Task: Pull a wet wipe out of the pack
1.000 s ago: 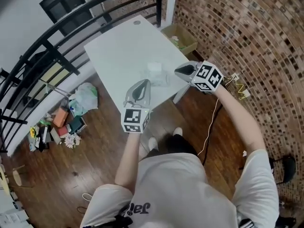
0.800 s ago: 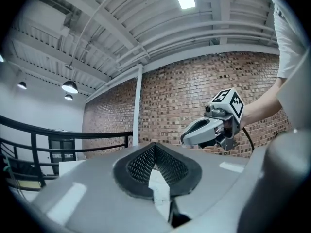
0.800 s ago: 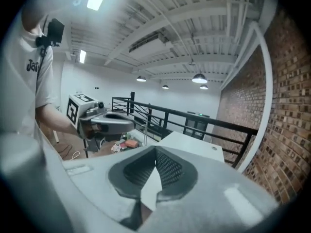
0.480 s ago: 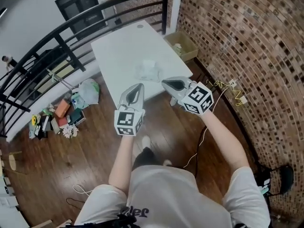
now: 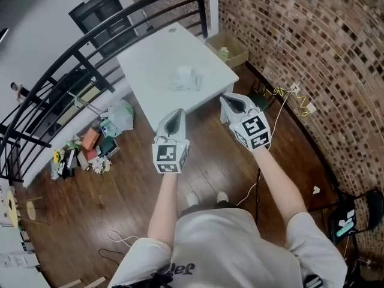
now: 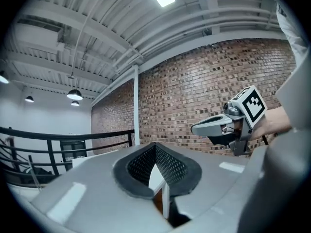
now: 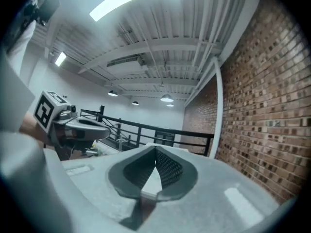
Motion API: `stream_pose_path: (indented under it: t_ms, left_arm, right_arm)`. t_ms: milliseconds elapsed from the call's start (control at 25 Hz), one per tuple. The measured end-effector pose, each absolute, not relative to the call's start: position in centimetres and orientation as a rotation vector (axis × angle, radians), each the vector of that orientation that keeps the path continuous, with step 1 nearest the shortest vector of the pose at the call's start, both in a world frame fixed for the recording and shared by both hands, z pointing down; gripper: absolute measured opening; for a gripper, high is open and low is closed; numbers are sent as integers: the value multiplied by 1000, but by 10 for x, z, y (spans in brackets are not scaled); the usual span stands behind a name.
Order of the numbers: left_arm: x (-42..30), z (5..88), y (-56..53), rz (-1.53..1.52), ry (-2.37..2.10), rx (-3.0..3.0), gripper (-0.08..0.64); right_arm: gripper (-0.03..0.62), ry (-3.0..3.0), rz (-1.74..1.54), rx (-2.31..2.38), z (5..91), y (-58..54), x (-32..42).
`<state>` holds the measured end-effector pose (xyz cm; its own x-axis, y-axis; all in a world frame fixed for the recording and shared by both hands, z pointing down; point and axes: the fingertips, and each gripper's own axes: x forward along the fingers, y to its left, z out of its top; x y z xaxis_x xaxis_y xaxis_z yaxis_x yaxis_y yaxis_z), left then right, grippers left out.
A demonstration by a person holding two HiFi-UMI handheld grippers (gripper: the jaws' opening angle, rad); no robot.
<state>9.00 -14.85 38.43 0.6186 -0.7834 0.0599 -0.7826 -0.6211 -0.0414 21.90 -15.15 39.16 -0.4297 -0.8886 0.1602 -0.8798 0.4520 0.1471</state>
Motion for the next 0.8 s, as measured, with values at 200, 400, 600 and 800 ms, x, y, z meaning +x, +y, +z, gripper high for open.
stream_pose_path:
  t_ms: [200, 400, 600, 800]
  left_arm:
    - [51, 363, -151, -34, 1441, -2752, 12]
    - [8, 345, -164, 68, 1537, -2691, 12]
    - [-7, 342, -166, 81, 1549, -2691, 12]
    - [-11, 337, -171, 89, 1515, -2694, 12]
  right_arm:
    - [-8, -2460, -123, 1721, 358, -144, 203]
    - [-8, -2455, -133, 1772, 352, -147, 180]
    - [-8, -2473, -89, 1732, 364, -153, 151]
    - [-8, -2496, -100, 1716, 358, -163, 131]
